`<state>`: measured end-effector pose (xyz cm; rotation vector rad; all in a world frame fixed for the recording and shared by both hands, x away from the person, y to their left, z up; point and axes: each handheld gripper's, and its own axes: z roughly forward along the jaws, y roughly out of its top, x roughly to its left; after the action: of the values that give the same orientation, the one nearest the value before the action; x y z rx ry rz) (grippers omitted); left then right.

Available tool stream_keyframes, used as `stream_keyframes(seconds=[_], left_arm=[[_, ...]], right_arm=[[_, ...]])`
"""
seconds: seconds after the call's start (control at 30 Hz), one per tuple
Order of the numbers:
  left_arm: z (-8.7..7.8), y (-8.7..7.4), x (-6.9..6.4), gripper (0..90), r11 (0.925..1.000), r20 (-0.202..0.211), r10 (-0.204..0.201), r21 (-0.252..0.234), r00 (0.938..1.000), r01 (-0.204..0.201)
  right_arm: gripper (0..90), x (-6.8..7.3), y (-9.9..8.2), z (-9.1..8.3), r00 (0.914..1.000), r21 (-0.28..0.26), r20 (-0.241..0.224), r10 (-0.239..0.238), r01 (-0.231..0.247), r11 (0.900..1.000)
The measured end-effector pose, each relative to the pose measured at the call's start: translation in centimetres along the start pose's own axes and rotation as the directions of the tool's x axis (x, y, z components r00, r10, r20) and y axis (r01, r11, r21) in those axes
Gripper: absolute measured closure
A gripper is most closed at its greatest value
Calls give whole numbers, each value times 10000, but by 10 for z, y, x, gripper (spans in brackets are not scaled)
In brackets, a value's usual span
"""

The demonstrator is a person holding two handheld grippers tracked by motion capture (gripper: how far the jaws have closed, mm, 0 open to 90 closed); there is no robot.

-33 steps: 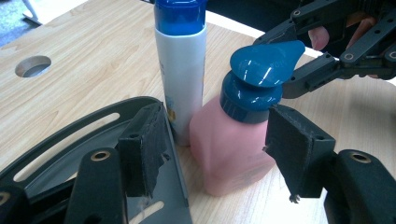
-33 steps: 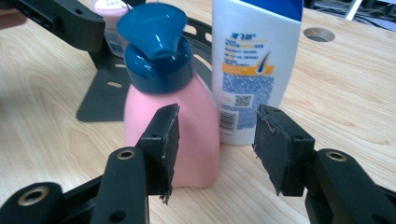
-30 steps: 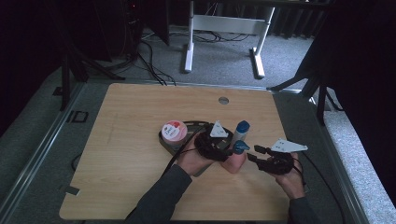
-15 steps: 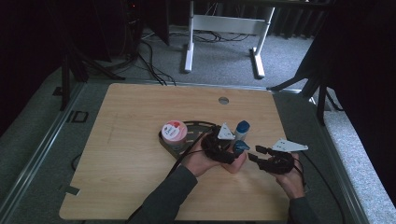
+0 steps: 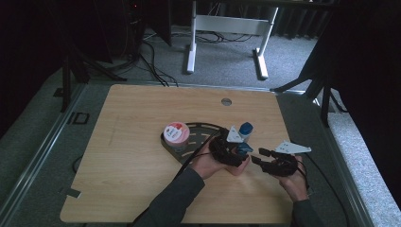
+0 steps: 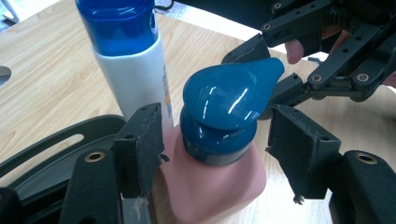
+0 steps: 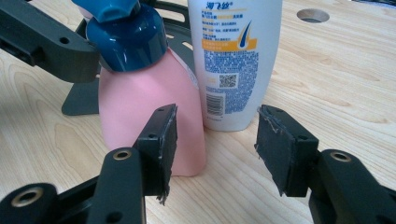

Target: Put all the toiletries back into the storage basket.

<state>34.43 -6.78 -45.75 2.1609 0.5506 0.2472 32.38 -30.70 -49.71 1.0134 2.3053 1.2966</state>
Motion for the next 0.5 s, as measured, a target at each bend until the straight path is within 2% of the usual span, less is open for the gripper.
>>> stream_keyframes(seconds=[0.5], left_arm=[[13, 5, -3, 428, 9999, -3, 19, 147, 10000, -19]], right_arm=[[476, 0, -1, 1, 10000, 46, -53, 6, -6, 10000]])
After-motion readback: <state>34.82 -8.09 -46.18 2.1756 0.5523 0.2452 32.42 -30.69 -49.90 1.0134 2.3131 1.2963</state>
